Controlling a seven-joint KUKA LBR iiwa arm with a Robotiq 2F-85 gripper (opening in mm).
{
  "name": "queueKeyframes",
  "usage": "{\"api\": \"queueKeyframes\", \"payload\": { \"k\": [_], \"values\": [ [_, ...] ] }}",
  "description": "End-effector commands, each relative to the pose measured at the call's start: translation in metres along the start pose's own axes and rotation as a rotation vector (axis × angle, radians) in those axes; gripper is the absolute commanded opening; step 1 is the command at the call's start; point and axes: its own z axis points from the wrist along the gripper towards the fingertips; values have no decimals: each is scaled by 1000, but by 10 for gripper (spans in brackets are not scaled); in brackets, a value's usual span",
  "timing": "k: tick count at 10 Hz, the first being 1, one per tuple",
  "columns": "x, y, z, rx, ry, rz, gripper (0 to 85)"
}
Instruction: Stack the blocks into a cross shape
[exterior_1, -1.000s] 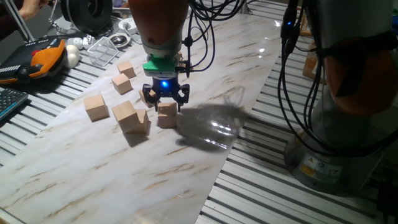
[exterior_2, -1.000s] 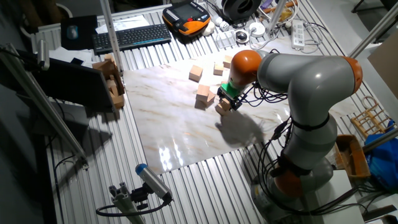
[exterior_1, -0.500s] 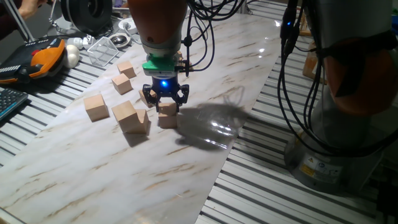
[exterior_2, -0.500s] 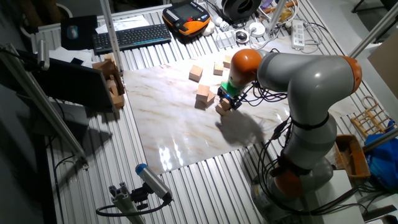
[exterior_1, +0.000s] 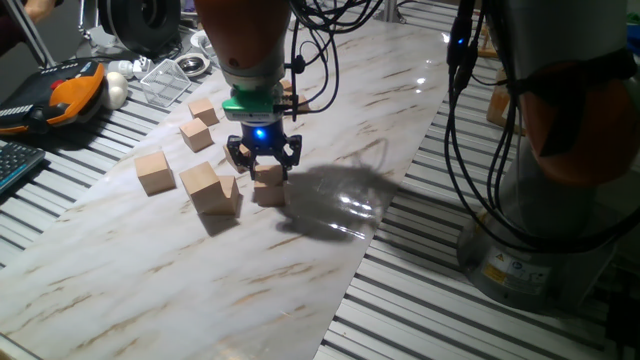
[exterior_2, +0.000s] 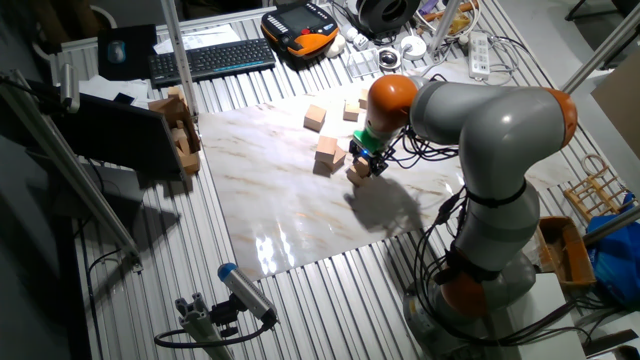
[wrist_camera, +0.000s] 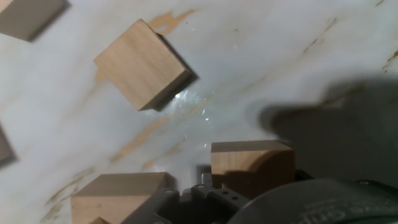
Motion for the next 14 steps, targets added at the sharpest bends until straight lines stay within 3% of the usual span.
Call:
{"api": "queueKeyframes", "payload": {
  "k": [1, 4, 6, 9, 11, 14],
  "values": [
    [0, 0, 0, 0, -2, 1, 0],
    [0, 0, 0, -3, -7, -1, 0],
    [0, 1, -2, 12, 9, 10, 0],
    [3, 5, -6, -2, -3, 1, 0],
    [1, 10, -8, -10, 7, 2, 0],
    [-1, 10, -25, 1, 4, -2, 0]
  ]
}}
